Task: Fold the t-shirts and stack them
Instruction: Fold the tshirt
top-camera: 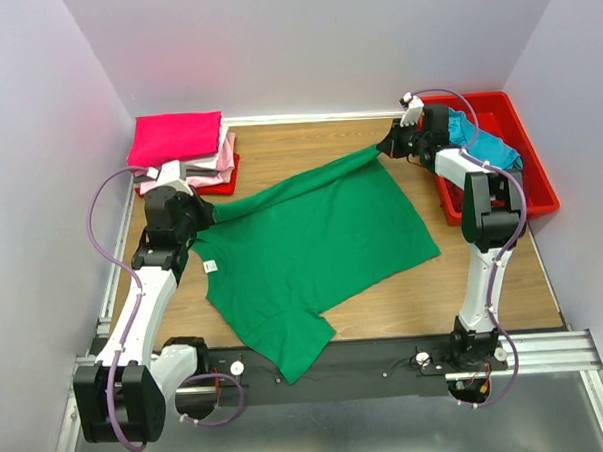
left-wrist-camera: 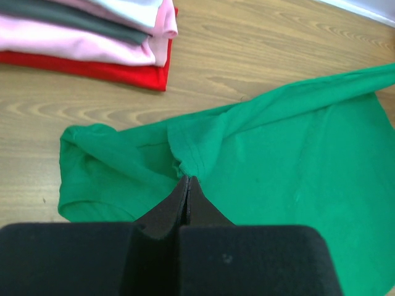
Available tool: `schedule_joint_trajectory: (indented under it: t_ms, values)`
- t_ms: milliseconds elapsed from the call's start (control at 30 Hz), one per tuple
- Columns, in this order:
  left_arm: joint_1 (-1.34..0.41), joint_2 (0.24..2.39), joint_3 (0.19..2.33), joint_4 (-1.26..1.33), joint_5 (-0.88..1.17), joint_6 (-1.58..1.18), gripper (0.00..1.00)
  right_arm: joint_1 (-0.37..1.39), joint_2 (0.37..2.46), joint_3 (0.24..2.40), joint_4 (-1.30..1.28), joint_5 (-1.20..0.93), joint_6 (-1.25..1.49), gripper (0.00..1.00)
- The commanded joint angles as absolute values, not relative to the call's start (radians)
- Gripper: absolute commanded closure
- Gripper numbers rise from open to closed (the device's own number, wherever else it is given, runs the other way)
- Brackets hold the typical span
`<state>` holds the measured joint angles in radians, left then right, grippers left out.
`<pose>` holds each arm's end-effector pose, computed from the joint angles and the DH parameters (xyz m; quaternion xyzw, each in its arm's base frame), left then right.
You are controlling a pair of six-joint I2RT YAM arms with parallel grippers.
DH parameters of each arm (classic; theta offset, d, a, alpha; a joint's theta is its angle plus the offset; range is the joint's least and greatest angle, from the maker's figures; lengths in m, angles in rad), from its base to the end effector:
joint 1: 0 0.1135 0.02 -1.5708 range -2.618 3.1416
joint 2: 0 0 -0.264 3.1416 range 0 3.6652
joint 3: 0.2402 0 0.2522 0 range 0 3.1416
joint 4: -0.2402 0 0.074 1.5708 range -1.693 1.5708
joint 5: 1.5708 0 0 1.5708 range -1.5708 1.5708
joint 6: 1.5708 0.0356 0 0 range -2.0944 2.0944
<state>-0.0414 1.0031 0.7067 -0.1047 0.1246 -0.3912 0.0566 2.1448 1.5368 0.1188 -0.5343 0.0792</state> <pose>0.2301 -0.0140 0.2792 -0.1110 0.8255 -0.1690 0.5270 0.4892 0.0459 0.1953 -0.1265 0.8284 0.2595 0.4801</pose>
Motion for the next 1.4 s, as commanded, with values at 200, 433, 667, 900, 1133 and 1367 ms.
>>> schedule_joint_trajectory:
  t_ms: [200,433,667,900,1133,1367]
  values:
    - [-0.041,0.956,0.667,-0.166,0.195,-0.457,1.0,0.038,2.129,1.509,0.147,-0.499,0.09,0.98]
    - [-0.041,0.946,0.658,-0.215,0.233,-0.506,1.0,0.035,2.125,1.497,0.146,-0.5,0.091,0.97]
    - [-0.044,0.916,0.629,-0.251,0.281,-0.545,1.0,0.032,2.12,1.479,0.146,-0.503,0.089,0.96]
    - [-0.051,0.9,0.615,-0.278,0.298,-0.561,1.0,0.029,2.115,1.47,0.146,-0.503,0.087,0.95]
    - [-0.064,0.882,0.604,-0.295,0.305,-0.577,1.0,0.026,2.114,1.462,0.146,-0.503,0.087,0.94]
    - [-0.081,0.873,0.592,-0.319,0.304,-0.592,1.0,0.025,2.112,1.454,0.146,-0.505,0.084,0.93]
